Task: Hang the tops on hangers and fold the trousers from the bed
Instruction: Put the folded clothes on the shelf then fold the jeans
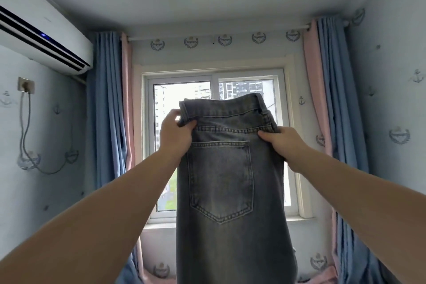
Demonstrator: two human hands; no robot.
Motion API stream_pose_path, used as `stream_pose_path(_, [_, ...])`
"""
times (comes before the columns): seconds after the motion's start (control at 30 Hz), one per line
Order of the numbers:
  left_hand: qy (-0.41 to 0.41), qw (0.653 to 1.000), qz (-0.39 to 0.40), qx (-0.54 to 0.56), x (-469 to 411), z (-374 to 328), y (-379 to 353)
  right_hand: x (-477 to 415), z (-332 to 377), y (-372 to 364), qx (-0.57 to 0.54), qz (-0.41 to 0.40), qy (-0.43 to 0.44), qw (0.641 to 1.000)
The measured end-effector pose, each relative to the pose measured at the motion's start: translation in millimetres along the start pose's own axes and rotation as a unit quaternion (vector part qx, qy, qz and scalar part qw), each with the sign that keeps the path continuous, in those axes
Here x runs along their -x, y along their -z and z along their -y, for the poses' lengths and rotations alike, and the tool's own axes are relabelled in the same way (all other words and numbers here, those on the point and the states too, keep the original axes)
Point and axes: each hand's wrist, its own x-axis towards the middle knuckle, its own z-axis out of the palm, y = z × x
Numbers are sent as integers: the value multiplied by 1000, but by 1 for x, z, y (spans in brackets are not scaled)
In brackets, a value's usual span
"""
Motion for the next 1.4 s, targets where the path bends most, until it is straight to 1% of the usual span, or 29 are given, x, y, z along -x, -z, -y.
stream_pose_path(0.17, [-92,994,2,-62,-6,-6,37,31,29,-26,40,-48,46,997])
stream_pose_path(0.33, [-125,990,-8,-68,25,-34,72,86,61,-31,76,-62,50,994])
stream_pose_path(0.47, [-125,991,-18,-51,59,-72,102,139,98,-30,109,-75,67,989])
stream_pose_path(0.57, [-124,991,-31,-37,84,-108,126,181,127,-27,113,-85,87,986])
stream_pose_path(0.67, [-115,991,-48,-45,106,-142,151,222,151,-25,121,-87,103,983])
stream_pose_path(0.83, [-74,995,-36,-51,144,-176,182,278,180,-24,113,-89,98,985])
stream_pose_path(0.97, [-41,998,-25,-44,164,-193,199,304,196,-23,104,-82,89,987])
stream_pose_path(1.07, [-23,999,-11,-34,174,-194,206,311,198,-26,109,-81,77,988])
stream_pose_path(1.2, [-6,1000,-1,-24,178,-177,214,310,182,-35,105,-70,55,991])
stream_pose_path(1.3, [9,999,-3,-32,178,-149,219,302,156,-50,107,-58,35,992])
stream_pose_path(1.4, [27,999,-12,-44,183,-101,222,291,114,-70,97,-44,13,994])
